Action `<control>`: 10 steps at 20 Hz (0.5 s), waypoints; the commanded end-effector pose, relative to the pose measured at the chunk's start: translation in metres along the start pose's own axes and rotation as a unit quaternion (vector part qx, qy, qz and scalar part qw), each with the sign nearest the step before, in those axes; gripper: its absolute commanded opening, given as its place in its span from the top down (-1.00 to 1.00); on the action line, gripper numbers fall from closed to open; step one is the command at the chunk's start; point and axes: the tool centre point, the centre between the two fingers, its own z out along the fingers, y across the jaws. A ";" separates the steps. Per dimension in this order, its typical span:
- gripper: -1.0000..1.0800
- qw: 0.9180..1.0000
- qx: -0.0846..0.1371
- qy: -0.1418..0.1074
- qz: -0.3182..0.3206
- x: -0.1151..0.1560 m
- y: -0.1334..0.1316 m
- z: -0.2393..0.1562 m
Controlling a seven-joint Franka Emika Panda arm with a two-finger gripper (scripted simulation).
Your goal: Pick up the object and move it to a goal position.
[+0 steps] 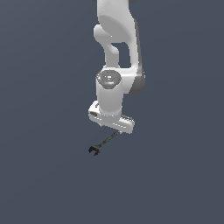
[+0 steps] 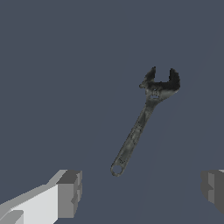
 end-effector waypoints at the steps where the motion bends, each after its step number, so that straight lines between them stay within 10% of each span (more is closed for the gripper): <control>1: -0.92 0.999 0.000 0.000 0.039 0.005 0.002 0.009; 10: -0.92 0.985 -0.002 0.000 0.174 0.021 0.012 0.040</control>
